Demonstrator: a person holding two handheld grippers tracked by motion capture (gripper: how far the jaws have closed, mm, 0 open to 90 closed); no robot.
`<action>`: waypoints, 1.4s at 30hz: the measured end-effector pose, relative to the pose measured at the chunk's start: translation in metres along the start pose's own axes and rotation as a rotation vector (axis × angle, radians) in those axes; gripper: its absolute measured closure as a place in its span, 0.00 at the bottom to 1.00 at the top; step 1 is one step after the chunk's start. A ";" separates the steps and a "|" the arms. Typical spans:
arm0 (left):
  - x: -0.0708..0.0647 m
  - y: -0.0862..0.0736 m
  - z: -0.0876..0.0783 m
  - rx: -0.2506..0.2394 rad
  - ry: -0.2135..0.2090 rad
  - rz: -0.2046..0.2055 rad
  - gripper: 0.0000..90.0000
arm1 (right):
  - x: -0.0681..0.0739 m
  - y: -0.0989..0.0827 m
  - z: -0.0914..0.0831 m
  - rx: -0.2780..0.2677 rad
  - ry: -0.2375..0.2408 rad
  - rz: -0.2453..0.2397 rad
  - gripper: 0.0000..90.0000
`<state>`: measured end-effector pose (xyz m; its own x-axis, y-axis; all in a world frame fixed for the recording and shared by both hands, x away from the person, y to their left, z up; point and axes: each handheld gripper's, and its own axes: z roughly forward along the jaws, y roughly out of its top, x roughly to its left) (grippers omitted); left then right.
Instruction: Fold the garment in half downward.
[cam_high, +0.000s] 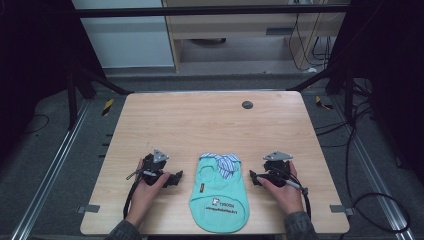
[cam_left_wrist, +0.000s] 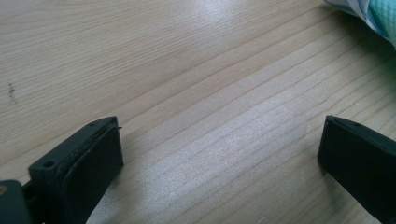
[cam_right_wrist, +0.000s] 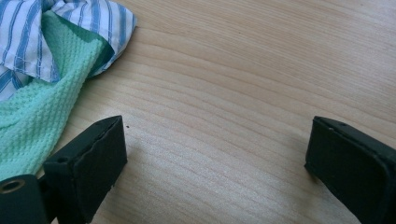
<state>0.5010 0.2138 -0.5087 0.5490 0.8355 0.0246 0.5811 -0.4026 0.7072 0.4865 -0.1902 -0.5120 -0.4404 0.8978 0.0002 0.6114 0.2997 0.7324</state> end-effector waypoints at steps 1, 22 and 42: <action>0.000 0.000 0.000 0.000 0.002 -0.003 0.00 | 0.000 0.000 0.000 0.001 -0.001 -0.001 0.05; -0.004 0.003 -0.004 -0.024 -0.002 -0.028 0.08 | 0.005 0.006 -0.003 -0.001 -0.016 -0.010 0.29; -0.012 0.085 0.007 0.032 -0.037 0.083 0.42 | 0.024 0.079 0.010 0.090 0.072 -0.198 0.76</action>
<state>0.5481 0.1664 -0.4538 0.6179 0.7843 0.0554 0.5510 -0.4822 0.6810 0.5311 -0.1420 -0.4614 -0.6014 0.7943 -0.0862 0.5635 0.4982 0.6589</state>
